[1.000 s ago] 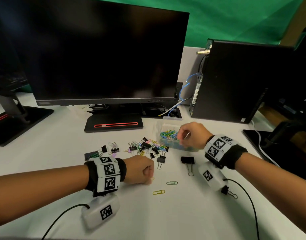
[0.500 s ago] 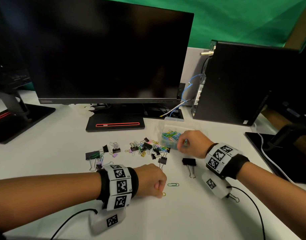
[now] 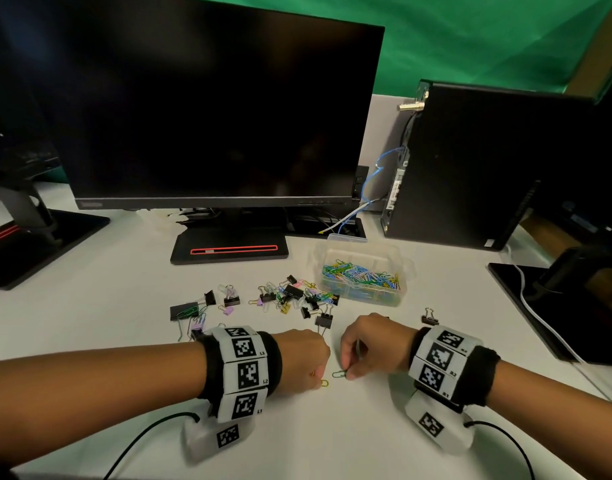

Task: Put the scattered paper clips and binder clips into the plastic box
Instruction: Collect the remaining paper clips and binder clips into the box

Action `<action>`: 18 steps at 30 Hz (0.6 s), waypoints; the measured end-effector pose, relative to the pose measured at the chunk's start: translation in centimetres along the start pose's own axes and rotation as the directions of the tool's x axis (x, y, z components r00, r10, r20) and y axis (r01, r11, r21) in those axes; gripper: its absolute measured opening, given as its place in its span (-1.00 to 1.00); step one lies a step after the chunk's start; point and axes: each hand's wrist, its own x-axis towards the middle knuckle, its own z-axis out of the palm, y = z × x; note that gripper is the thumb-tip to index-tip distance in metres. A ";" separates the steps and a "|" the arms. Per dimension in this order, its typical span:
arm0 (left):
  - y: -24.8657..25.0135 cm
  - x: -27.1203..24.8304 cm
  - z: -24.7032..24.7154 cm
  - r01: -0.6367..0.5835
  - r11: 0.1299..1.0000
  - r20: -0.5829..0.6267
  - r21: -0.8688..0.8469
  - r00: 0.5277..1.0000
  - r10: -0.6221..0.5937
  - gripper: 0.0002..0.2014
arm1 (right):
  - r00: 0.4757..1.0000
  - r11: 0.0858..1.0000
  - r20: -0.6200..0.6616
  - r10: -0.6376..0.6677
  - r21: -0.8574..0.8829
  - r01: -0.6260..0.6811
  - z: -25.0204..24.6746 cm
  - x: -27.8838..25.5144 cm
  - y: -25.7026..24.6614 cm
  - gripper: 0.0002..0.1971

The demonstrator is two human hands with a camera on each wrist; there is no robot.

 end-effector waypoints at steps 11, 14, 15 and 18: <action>-0.5 0.6 0.1 -0.080 0.996 -0.053 -0.051 0.996 0.077 -0.82 | 0.997 0.999 -0.082 0.007 -0.047 -0.010 -2.2 0.9 1.9 -0.88; -1.0 1.5 -0.6 -0.106 0.989 -0.085 -0.099 0.992 0.097 -0.84 | 0.955 0.998 -0.289 0.065 0.015 -0.063 -5.0 1.6 3.5 -0.88; -1.2 2.0 -1.0 -0.101 0.988 -0.098 -0.113 0.991 0.090 -0.85 | 0.930 0.995 -0.356 0.097 0.048 -0.085 -5.8 1.8 4.1 -0.92; -1.9 3.6 -2.9 -0.062 0.984 -0.155 -0.168 0.987 0.035 -0.93 | 0.850 0.976 -0.482 0.213 0.135 -0.168 -7.4 3.0 6.0 -0.94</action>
